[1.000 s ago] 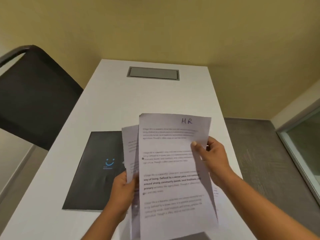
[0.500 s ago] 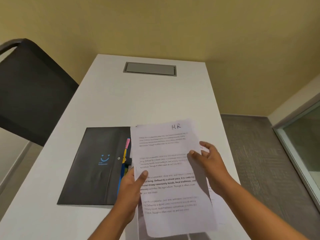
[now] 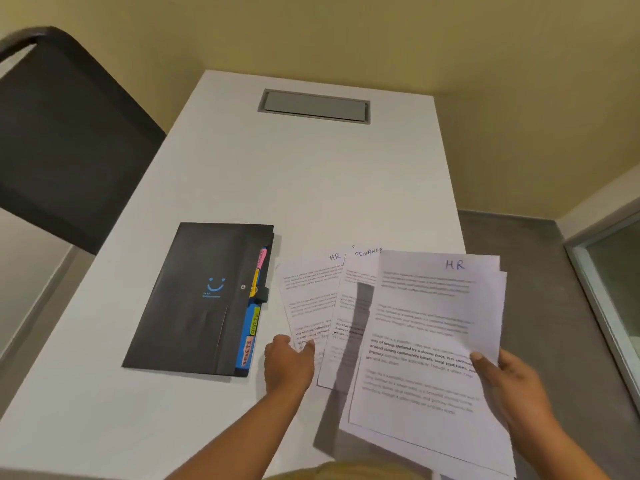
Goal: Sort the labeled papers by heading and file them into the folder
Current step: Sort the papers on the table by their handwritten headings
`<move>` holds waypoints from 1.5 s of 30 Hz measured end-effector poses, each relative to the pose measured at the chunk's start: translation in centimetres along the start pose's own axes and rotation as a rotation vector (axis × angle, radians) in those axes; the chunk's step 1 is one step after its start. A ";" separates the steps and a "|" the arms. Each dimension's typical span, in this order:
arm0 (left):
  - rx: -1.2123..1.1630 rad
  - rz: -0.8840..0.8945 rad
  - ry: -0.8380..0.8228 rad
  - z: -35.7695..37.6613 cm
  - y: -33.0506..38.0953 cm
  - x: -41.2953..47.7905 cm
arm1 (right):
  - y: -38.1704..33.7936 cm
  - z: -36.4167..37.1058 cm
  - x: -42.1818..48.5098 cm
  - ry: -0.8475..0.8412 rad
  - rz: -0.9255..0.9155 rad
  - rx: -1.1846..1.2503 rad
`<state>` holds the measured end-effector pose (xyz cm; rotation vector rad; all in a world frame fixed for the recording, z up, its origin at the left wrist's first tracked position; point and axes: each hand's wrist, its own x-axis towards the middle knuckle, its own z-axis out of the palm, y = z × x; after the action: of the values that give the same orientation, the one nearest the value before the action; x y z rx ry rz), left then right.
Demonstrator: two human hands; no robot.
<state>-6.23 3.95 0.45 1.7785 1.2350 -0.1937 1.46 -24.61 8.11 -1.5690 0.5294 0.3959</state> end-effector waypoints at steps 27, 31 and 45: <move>0.038 -0.043 0.095 4.0 2.1 2.3 | 1.5 -10.3 0.2 0.247 -0.110 0.190; 0.137 0.088 0.085 2.7 2.3 2.3 | 1.1 -10.7 0.0 0.272 -0.118 0.167; 0.031 0.351 0.259 -4.4 6.5 4.0 | 2.1 -9.1 0.0 0.244 -0.081 0.227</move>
<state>-0.63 9.48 4.36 2.0612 1.0746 0.2273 -0.25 -33.72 7.01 -1.4207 0.6721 0.0784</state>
